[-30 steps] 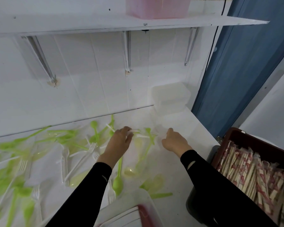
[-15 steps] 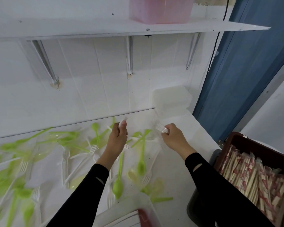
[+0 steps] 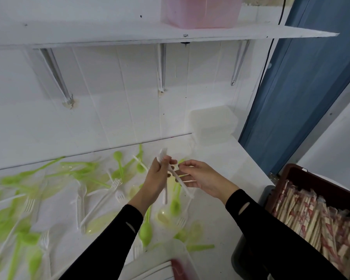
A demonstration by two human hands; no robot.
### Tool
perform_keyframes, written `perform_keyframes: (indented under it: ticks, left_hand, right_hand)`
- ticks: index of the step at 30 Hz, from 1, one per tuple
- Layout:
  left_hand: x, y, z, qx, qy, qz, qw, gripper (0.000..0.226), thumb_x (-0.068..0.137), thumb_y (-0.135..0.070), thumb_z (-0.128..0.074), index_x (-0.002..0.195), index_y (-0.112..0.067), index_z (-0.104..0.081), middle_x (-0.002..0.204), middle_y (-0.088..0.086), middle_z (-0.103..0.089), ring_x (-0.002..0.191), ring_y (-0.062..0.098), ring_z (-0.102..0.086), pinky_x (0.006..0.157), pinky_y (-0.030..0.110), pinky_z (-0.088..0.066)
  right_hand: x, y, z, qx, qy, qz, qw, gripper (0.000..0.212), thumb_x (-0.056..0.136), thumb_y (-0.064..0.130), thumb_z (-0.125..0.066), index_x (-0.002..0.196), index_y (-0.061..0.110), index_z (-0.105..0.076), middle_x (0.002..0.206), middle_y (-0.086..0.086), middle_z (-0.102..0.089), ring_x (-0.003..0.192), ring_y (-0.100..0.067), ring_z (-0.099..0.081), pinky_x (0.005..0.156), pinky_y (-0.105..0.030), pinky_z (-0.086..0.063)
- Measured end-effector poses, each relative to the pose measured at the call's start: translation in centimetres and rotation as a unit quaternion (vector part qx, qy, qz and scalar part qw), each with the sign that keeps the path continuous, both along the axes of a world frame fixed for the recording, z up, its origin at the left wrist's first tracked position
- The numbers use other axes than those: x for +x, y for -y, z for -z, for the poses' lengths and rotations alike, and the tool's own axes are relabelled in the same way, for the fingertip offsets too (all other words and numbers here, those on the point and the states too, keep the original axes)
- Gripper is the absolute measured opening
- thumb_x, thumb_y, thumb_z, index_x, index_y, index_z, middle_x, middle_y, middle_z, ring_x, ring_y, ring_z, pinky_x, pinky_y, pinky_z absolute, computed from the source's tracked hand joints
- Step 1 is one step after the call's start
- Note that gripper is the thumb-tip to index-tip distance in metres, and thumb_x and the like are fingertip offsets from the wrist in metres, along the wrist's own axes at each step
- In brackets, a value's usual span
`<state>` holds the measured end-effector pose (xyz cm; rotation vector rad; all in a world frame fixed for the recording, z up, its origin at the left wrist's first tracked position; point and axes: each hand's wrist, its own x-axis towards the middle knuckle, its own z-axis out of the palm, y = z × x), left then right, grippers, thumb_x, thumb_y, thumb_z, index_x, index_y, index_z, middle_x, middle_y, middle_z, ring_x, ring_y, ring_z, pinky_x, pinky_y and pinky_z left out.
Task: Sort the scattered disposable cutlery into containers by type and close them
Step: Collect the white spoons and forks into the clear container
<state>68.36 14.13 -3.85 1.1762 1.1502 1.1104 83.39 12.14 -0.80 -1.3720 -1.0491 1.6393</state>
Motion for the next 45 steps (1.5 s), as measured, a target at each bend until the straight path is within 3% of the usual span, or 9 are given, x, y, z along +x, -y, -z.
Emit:
perform_keyframes:
  ticks: [6,12,16,21,25,34,37,40,45]
  left_hand:
    - [-2.7,-2.3,-1.5,0.004,0.07,-0.112,0.991,0.021,0.102,-0.027,-0.05,0.096,-0.008,-0.049,0.071,0.001,-0.054,0.056,0.014,-0.06,0.059,0.027,-0.054]
    - [-6.4,-5.2,-0.8,0.095,-0.368,-0.044,0.924,0.029,0.087,-0.036,-0.071,0.076,-0.014,-0.055,0.065,-0.001,-0.052,0.063,0.02,-0.049,0.059,0.027,-0.036]
    - [-8.1,-5.6,1.3,0.116,-0.531,0.123,0.83,0.03,0.083,-0.038,-0.075,0.108,-0.023,-0.068,0.106,-0.005,-0.065,0.105,0.019,-0.06,0.082,0.025,-0.043]
    - [-9.1,-5.6,3.6,0.155,-0.596,0.151,0.773,0.023,0.09,-0.033,-0.065,0.112,-0.031,-0.066,0.119,-0.016,-0.056,0.108,0.013,-0.059,0.075,0.024,-0.038]
    - [-9.0,-6.2,3.7,0.214,-0.493,0.106,0.837,0.017,0.086,-0.023,-0.072,0.102,-0.017,-0.069,0.107,0.0,-0.066,0.099,0.028,-0.061,0.081,0.034,-0.048]
    - [-5.8,-3.9,-4.0,0.169,-0.077,-0.12,0.975,0.015,0.099,-0.016,-0.056,0.107,-0.007,-0.046,0.092,0.008,-0.069,0.082,0.011,-0.069,0.075,0.014,-0.049]
    - [-5.2,-2.7,-4.0,0.102,0.06,-0.119,0.986,0.014,0.099,-0.019,-0.056,0.104,-0.008,-0.049,0.081,0.007,-0.06,0.063,0.019,-0.058,0.058,0.028,-0.053]
    - [-5.2,-1.7,-2.9,0.05,0.085,-0.136,0.986,0.022,0.093,-0.03,-0.066,0.085,-0.013,-0.055,0.07,-0.001,-0.052,0.053,0.01,-0.043,0.046,0.021,-0.038]
    - [-5.0,-0.6,-2.1,-0.031,0.106,-0.134,0.985,0.019,0.088,-0.017,-0.071,0.08,-0.007,-0.058,0.063,0.002,-0.055,0.053,0.011,-0.051,0.05,0.019,-0.046]
  right_hand:
    - [1.6,-2.2,1.3,0.005,0.23,-0.007,0.973,0.015,0.097,0.02,-0.054,0.108,0.012,-0.061,0.101,-0.004,-0.066,0.079,-0.016,-0.059,0.069,-0.026,-0.049]
    - [3.7,-6.0,3.5,0.066,0.508,-0.178,0.84,0.045,0.097,0.019,-0.051,0.141,0.016,-0.043,0.146,-0.004,-0.043,0.13,-0.021,-0.045,0.103,-0.028,-0.037]
    - [3.5,-7.3,6.0,0.062,0.565,-0.189,0.8,0.059,0.095,0.019,-0.048,0.15,0.018,-0.03,0.16,-0.007,-0.02,0.143,-0.028,-0.027,0.115,-0.038,-0.028]
    - [3.3,-7.5,7.0,0.123,0.635,-0.178,0.742,0.033,0.098,0.017,-0.044,0.129,0.011,-0.054,0.133,-0.01,-0.048,0.124,-0.029,-0.047,0.098,-0.035,-0.041]
    - [3.2,-7.1,6.6,0.144,0.65,-0.137,0.734,0.027,0.094,0.006,-0.044,0.118,0.007,-0.056,0.12,-0.011,-0.053,0.113,-0.03,-0.055,0.089,-0.034,-0.044]
    - [3.8,-6.1,4.6,0.064,0.487,-0.054,0.869,0.033,0.092,0.007,-0.057,0.123,-0.001,-0.056,0.11,-0.017,-0.059,0.114,-0.035,-0.058,0.094,-0.035,-0.044]
    - [3.8,-5.5,3.5,0.04,0.411,-0.017,0.911,0.018,0.091,0.0,-0.049,0.079,0.007,-0.06,0.078,-0.009,-0.058,0.086,-0.035,-0.067,0.081,-0.043,-0.055]
    - [2.7,-4.2,2.2,-0.006,0.338,-0.011,0.941,0.011,0.097,0.007,-0.047,0.099,0.011,-0.056,0.078,-0.004,-0.057,0.061,-0.016,-0.059,0.051,-0.024,-0.049]
    - [-0.4,-2.3,0.3,-0.019,0.24,-0.016,0.971,0.02,0.099,0.018,-0.047,0.107,0.008,-0.062,0.085,-0.001,-0.067,0.054,-0.012,-0.052,0.046,-0.02,-0.037]
